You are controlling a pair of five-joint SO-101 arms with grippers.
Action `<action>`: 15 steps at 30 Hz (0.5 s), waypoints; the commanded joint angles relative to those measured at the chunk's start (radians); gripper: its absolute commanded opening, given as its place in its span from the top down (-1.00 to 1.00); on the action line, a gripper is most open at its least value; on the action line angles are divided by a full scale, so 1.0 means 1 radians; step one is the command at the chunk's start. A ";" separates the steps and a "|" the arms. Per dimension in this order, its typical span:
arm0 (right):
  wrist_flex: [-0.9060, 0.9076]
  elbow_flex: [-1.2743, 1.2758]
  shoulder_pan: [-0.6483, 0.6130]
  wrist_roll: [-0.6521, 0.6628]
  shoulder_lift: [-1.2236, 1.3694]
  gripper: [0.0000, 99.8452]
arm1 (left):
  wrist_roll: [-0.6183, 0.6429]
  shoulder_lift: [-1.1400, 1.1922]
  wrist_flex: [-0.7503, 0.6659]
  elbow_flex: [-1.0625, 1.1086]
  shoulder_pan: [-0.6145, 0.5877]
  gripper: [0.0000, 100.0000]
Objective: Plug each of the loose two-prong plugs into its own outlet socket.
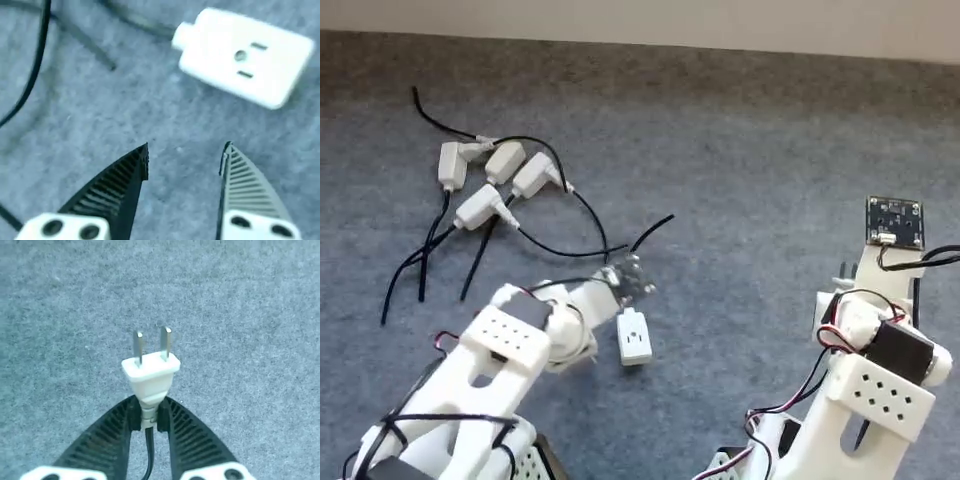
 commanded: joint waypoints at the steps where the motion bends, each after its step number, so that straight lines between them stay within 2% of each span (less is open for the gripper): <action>1: -0.005 -0.008 -0.012 0.008 -0.018 0.99 | 0.052 -0.018 -0.046 0.005 0.104 0.54; 7: -0.007 -0.008 -0.004 0.009 -0.018 0.99 | 0.091 0.111 -0.153 -0.013 0.120 0.54; 10: -0.007 -0.010 -0.004 0.009 -0.018 0.99 | 0.094 0.220 -0.172 -0.101 0.120 0.54; 12: -0.007 -0.012 -0.002 0.009 -0.018 0.99 | 0.094 0.280 -0.160 -0.194 0.120 0.54; 15: -0.007 -0.008 -0.002 0.009 -0.018 0.99 | 0.075 0.371 -0.035 -0.384 0.122 0.54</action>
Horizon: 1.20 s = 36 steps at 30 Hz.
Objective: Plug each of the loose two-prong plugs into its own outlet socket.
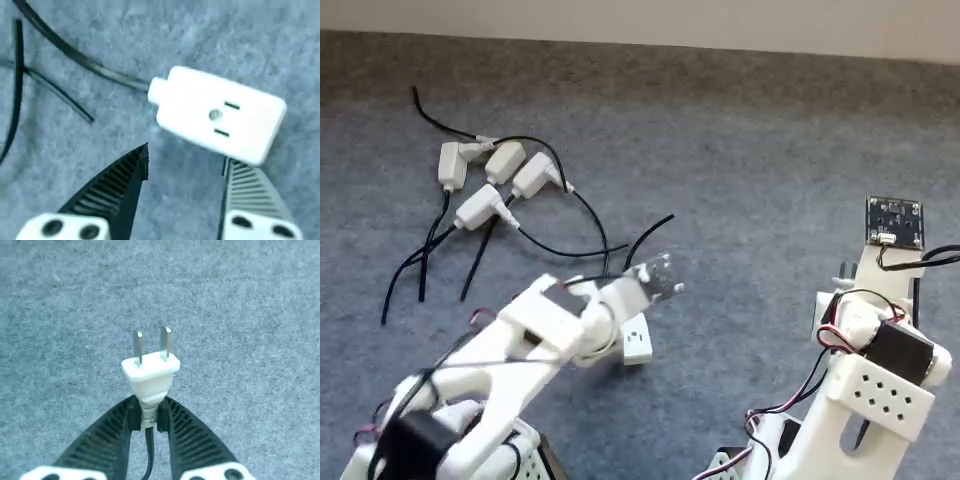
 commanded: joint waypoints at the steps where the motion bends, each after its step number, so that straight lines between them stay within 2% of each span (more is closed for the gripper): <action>1: -0.007 -0.008 -0.002 0.009 -0.018 0.99 | -0.020 0.122 0.143 -0.303 0.007 0.54; 10: -0.005 -0.008 -0.002 0.009 -0.018 0.99 | -0.023 0.303 0.272 -0.694 0.005 0.54; 15: -0.005 -0.008 -0.002 0.009 -0.018 0.99 | -0.025 0.407 0.276 -0.740 -0.002 0.54; 19: -0.008 -0.008 -0.002 0.009 -0.018 0.99 | -0.026 0.369 0.365 -0.734 -0.045 0.54; 24: -0.008 -0.007 -0.002 0.011 -0.018 0.99 | -0.094 0.137 0.434 -0.541 -0.071 0.54; 27: -0.008 -0.007 -0.004 0.011 -0.018 0.99 | -0.121 -0.041 0.371 -0.282 -0.071 0.54; 29: -0.007 -0.007 -0.005 0.011 -0.018 0.99 | -0.126 -0.120 0.272 -0.117 -0.071 0.54; 32: -0.005 -0.007 -0.007 0.011 -0.018 0.99 | -0.124 -0.111 0.166 -0.007 -0.070 0.54; 36: -0.005 -0.007 -0.004 0.011 -0.018 0.99 | -0.124 0.002 0.137 -0.050 -0.068 0.54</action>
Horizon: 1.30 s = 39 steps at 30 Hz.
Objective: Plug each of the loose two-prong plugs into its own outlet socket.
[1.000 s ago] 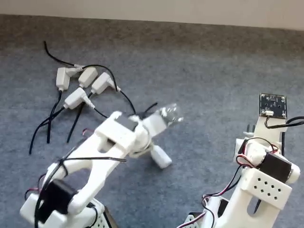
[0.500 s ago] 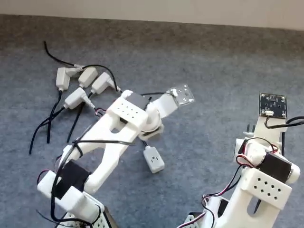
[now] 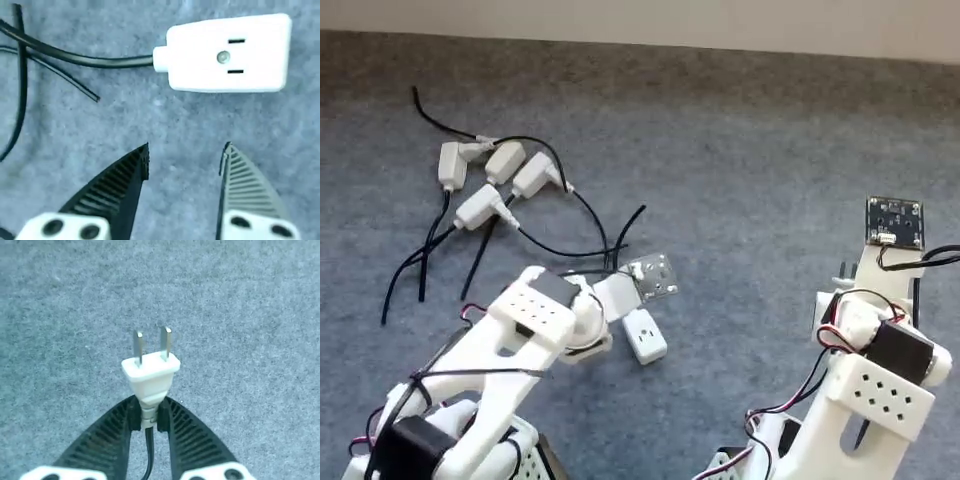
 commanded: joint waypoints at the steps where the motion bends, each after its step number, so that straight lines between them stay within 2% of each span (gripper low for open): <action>1: -0.005 -0.007 -0.004 0.011 -0.018 0.99 | -0.003 0.108 -0.043 -0.050 -0.002 0.54; 12: -0.005 -0.007 -0.002 0.011 -0.018 0.99 | 0.048 0.486 -0.057 -0.479 0.117 0.54; 20: -0.005 -0.007 -0.002 0.011 -0.018 0.99 | 0.041 0.576 0.138 -0.808 0.108 0.54; 27: -0.005 -0.005 -0.002 0.029 -0.018 0.99 | 0.041 0.584 0.166 -0.868 0.111 0.54; 39: -0.005 -0.005 -0.002 0.029 -0.018 0.99 | 0.041 0.562 0.166 -0.803 0.081 0.54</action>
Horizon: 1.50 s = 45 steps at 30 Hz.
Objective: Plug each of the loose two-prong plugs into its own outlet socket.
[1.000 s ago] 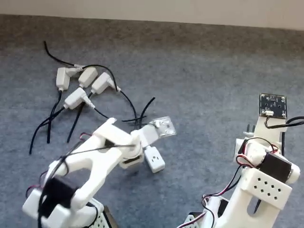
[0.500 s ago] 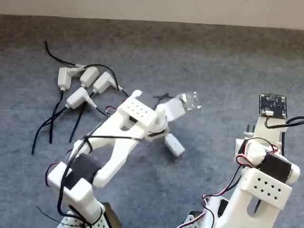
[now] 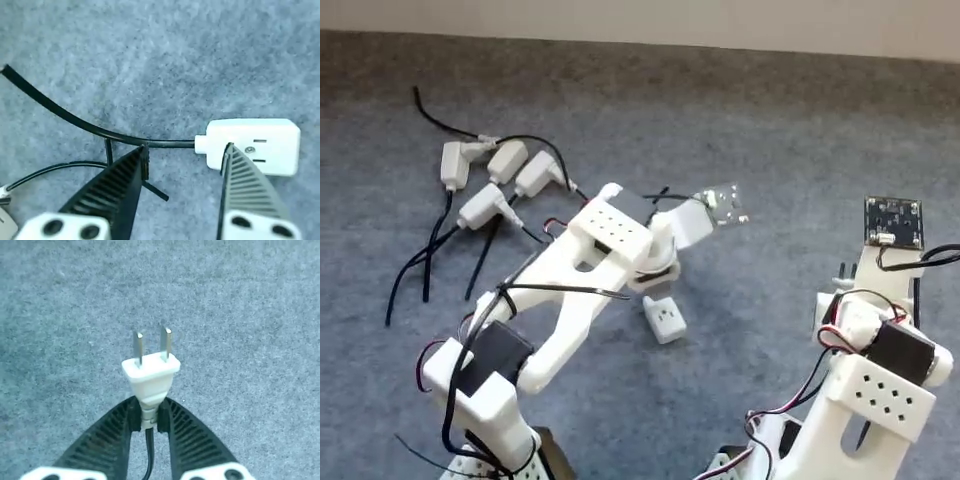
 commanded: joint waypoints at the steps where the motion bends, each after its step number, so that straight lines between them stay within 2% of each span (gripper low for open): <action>1: -0.005 -0.005 -0.002 0.009 -0.018 0.99 | 0.011 -0.033 -0.003 0.036 -0.013 0.54; 7: -0.005 -0.005 -0.002 0.009 -0.016 0.99 | 0.014 -0.048 -0.101 0.317 0.036 0.54; 10: -0.005 -0.005 -0.002 0.009 -0.016 0.99 | 0.014 -0.090 -0.181 0.453 0.022 0.54; 13: -0.004 -0.005 -0.002 0.009 -0.016 0.99 | 0.011 -0.208 -0.176 0.564 -0.015 0.54; 17: -0.004 -0.005 -0.005 0.009 -0.016 0.99 | -0.026 -0.483 -0.087 0.650 -0.102 0.54; 23: -0.004 -0.004 -0.010 0.006 -0.010 0.99 | -0.043 -0.872 0.109 0.584 -0.179 0.54; 26: -0.013 0.033 -0.012 0.008 -0.015 0.99 | -0.014 -0.941 0.160 0.521 -0.189 0.54; 29: -0.013 0.050 -0.064 0.005 -0.008 0.99 | 0.037 -0.932 0.164 0.504 -0.185 0.54; 32: -0.005 0.056 -0.111 0.003 -0.008 0.99 | 0.110 -0.909 0.049 0.558 -0.153 0.54; 37: -0.013 0.056 -0.131 -0.034 -0.008 0.99 | 0.126 -0.839 -0.189 0.720 -0.076 0.54; 45: -0.012 0.059 -0.156 -0.037 -0.008 0.99 | 0.121 -0.687 -0.319 0.773 -0.033 0.54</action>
